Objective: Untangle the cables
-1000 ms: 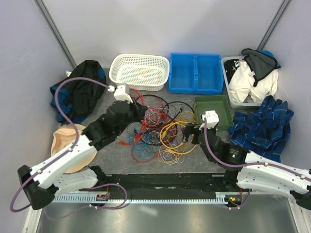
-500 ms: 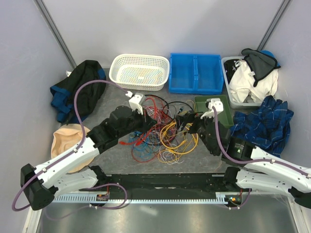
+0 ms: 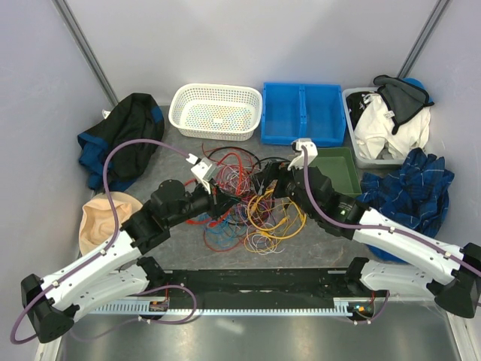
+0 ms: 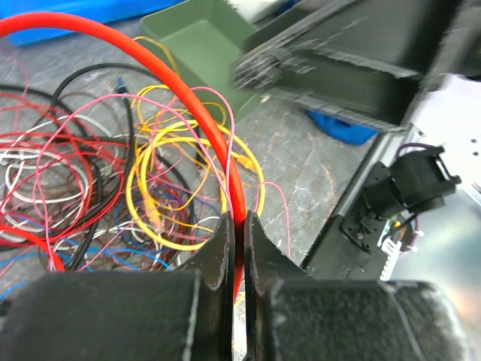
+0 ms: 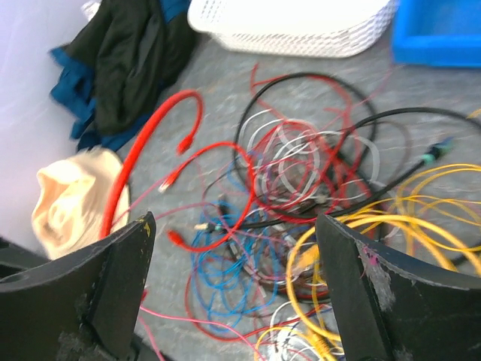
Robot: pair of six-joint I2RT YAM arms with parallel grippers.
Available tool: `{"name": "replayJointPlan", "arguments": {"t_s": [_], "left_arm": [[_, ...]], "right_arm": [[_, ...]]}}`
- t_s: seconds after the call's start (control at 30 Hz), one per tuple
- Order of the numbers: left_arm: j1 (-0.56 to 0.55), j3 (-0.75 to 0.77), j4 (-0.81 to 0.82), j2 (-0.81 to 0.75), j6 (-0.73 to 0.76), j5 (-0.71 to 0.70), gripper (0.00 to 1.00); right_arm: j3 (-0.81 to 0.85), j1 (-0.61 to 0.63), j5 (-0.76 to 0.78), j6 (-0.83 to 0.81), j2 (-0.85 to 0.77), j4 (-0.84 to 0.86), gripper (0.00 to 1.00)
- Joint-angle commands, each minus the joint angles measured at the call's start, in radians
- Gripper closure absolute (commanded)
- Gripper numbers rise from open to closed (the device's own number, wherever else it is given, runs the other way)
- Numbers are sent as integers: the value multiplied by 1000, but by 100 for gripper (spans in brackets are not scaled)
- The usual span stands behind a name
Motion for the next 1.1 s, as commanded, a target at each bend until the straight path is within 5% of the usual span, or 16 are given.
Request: {"name": "replayJointPlan", "arguments": {"t_s": [0.0, 0.3, 0.5, 0.93, 1.07], "left_arm": [[1, -13, 52, -9, 57, 62, 98], [1, -26, 52, -12, 51, 72, 98], [1, -29, 64, -7, 46, 88, 98], [1, -63, 17, -33, -4, 7, 98], [1, -30, -55, -1, -60, -56, 72]], "right_arm": [[20, -8, -132, 34, 12, 106, 6], [45, -8, -150, 38, 31, 167, 6], [129, -25, -285, 35, 198, 138, 12], [151, -51, -144, -17, 202, 158, 68], [218, -69, -107, -55, 219, 104, 97]]}}
